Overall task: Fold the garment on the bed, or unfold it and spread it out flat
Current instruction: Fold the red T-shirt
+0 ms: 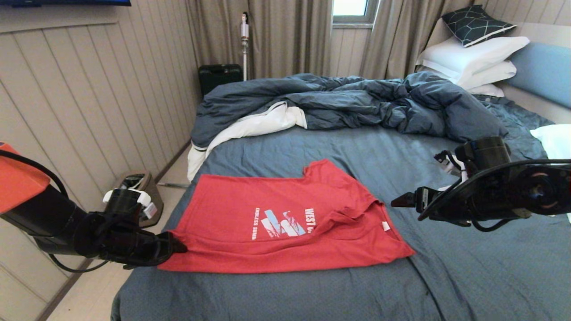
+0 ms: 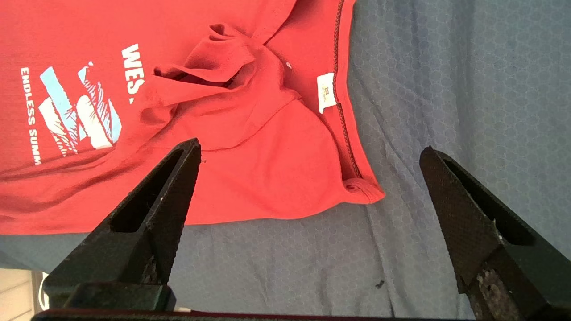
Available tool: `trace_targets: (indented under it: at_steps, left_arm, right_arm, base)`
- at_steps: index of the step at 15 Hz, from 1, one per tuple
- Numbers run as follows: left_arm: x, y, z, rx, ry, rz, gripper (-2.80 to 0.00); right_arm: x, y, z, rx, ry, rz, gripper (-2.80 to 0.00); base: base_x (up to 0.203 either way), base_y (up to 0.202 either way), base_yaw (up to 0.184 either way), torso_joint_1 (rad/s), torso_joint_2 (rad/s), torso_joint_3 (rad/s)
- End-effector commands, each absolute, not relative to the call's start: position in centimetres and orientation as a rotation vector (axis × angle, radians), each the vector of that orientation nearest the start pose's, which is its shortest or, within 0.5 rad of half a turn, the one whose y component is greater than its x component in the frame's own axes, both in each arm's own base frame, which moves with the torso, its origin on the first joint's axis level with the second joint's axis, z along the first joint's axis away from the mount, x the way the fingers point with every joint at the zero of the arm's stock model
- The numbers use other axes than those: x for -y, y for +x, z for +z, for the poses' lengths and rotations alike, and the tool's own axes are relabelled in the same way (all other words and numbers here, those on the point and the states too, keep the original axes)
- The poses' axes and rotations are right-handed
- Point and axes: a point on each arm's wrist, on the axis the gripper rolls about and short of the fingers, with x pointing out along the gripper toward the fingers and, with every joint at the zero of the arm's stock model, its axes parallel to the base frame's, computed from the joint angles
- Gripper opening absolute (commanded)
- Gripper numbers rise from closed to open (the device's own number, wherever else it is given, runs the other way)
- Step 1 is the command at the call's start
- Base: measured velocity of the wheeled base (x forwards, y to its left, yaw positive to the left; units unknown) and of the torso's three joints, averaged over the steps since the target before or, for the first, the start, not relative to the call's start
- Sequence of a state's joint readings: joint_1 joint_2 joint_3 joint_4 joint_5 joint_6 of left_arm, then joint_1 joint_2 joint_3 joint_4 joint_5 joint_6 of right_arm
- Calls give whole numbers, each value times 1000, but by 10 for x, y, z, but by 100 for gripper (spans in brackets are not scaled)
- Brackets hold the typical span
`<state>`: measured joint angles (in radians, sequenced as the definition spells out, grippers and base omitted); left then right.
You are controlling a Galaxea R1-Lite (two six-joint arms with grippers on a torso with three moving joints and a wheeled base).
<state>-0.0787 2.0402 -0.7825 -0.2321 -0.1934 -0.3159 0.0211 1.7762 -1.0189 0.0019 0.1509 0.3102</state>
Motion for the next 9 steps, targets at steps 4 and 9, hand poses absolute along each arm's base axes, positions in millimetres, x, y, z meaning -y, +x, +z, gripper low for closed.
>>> trace_targets:
  at_steps: [4, 9]
  left_arm:
    - [33, 308, 34, -1045, -316, -98, -280]
    - [33, 306, 33, -1036, -316, -100, -280]
  right_arm:
    - [-7, 314, 157, -779, 346, 36, 0]
    - [-1, 316, 153, -789, 354, 17, 0]
  base:
    - [0, 0, 0, 0, 0, 0]
    - [0, 0, 0, 0, 0, 0]
